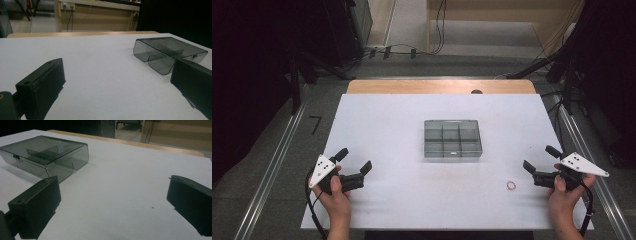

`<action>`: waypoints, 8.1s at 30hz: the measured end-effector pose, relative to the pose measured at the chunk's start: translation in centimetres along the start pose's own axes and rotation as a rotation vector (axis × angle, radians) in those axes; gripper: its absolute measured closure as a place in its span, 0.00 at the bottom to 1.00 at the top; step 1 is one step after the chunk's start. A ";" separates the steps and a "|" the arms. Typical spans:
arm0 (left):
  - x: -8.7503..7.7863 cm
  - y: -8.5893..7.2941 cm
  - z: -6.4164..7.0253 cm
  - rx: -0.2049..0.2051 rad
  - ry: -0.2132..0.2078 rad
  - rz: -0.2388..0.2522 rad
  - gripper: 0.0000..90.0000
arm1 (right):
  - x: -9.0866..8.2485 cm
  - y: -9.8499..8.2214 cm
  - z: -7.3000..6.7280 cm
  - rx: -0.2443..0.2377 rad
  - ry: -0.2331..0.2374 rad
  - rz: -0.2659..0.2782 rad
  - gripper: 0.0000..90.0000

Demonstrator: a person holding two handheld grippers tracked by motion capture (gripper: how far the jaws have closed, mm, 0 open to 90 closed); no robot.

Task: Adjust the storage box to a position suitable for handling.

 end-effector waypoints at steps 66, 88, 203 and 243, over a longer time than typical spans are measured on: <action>0.6 -1.0 0.7 0.013 -0.037 -0.037 0.00 | 6.1 4.2 -3.3 0.041 0.023 -0.149 0.38; 0.8 -1.3 0.9 0.028 -0.036 -0.066 0.00 | 11.0 3.3 -3.6 0.027 0.038 -0.231 0.92; 14.9 -6.5 7.8 -0.085 -0.015 -0.521 1.00 | 13.8 -2.5 -9.6 0.165 0.121 -0.496 0.99; 12.7 -6.3 8.8 -0.114 -0.049 -0.496 0.99 | 12.9 -1.9 -9.4 0.140 0.101 -0.461 0.98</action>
Point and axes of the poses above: each handheld gripper's, and its own axes: x roughly forward along the jaws, y roughly out of its top, z roughly to its right, the point moved 9 cm from there along x, roughly forward along the jaws, and after that the axes turned 12 degrees about z, right-handed, at the moved point
